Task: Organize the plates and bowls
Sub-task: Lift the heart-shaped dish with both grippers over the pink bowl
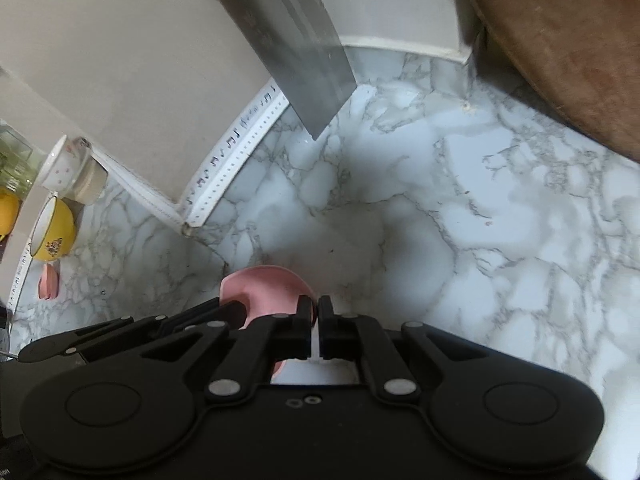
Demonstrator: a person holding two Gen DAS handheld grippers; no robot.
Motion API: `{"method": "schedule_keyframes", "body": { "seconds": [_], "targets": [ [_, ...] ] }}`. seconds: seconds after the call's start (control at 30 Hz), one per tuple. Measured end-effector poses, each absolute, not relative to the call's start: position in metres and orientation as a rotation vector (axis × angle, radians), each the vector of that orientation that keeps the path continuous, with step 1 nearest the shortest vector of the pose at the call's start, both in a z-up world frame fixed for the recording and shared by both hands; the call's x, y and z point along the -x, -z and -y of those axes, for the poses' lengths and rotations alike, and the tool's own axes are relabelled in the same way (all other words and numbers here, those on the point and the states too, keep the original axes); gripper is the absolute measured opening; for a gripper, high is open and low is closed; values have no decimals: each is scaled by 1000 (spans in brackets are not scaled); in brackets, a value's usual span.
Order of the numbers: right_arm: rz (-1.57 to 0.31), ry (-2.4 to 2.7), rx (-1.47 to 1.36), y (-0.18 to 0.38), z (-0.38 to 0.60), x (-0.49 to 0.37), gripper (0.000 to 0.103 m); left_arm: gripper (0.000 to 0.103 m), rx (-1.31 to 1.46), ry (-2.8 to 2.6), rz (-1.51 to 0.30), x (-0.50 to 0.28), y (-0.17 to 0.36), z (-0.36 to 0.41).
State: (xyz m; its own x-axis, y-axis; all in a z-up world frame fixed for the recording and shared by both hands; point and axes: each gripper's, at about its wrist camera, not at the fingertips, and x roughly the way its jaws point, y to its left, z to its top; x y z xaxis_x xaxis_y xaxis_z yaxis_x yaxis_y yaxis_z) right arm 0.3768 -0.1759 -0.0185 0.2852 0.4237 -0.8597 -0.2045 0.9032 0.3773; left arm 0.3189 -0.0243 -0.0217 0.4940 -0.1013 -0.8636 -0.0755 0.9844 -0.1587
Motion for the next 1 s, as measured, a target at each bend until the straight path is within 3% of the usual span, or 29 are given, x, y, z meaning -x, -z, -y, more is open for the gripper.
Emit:
{"method": "schedule_keyframes", "body": {
  "seconds": [0.5,1.0],
  "targets": [
    [-1117,-336,-227,-50,216,-302,4,8,146,196,-972,-260,-46,47],
    [-1109,-191,-272,-57,267,-216,4,8,83,407,-1015,-197,-54,102]
  ]
}}
